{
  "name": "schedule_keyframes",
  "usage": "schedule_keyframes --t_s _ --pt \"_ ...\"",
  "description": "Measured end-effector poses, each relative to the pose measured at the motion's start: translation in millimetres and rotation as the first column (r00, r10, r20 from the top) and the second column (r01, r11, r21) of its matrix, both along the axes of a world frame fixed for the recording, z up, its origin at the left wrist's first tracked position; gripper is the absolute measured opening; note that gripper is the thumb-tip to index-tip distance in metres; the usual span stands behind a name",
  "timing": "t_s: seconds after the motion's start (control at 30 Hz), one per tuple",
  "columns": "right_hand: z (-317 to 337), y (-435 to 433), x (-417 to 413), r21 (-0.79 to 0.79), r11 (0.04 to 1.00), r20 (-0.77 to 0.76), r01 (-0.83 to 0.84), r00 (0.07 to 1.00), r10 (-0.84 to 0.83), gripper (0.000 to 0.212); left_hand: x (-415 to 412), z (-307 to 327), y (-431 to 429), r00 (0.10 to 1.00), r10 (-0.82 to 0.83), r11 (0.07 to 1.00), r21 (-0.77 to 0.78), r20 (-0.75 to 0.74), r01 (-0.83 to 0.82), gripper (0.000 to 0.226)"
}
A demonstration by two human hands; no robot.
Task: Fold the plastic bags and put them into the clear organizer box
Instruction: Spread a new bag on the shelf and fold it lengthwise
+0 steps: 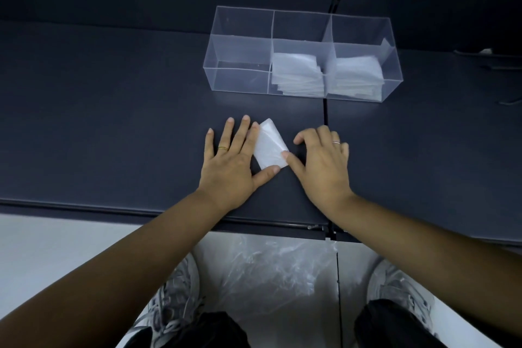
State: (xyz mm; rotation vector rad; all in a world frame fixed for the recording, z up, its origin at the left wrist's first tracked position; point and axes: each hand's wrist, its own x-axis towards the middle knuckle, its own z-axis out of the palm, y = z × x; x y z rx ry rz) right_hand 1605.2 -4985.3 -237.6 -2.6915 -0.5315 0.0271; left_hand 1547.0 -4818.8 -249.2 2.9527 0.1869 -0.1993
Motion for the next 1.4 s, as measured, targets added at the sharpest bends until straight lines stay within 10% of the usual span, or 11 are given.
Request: schedule_keyframes --t_s 0.37,0.5,0.7,0.87,1.03,1.2,1.4 --pt "8.9 16.7 1.8 0.098 0.995 -0.156 0.009 0.988 0.006 0.014 -7.3 0.3 -23.9 0.987 0.159 0.987 0.012 -0.031 -0.159 0.096" --pt "26.0 18.3 9.2 0.306 0.95 -0.337 0.067 0.94 0.043 0.016 -11.5 8.8 -29.5 0.971 0.228 0.944 -0.228 -0.072 -0.239 0.101" --pt "64.4 -0.7 9.0 0.407 0.89 -0.336 -0.205 0.873 0.354 0.026 -1.7 54.4 4.6 0.969 0.171 0.516 -0.822 -0.18 -0.243 0.122" --pt "83.5 -17.4 17.5 0.583 0.808 -0.395 -0.092 0.836 0.38 0.029 14.6 69.6 6.4 0.989 0.088 0.275 -0.951 -0.12 -0.14 0.026" --pt "79.7 -19.1 33.4 0.603 0.765 -0.61 0.226 0.749 0.259 0.029 23.5 67.9 -1.6 0.947 0.314 0.132 -0.985 -0.063 -0.109 0.012" --pt "94.5 -7.1 90.9 0.596 0.73 -0.492 0.333 0.87 0.005 0.015 18.4 51.9 14.6 0.818 0.573 0.32 -0.932 0.048 -0.169 0.014" --pt "77.2 19.9 142.2 0.394 0.88 -0.217 0.266 0.957 -0.192 0.023 -23.5 10.8 -14.4 0.917 0.307 0.84 -0.525 0.256 -0.134 0.008"
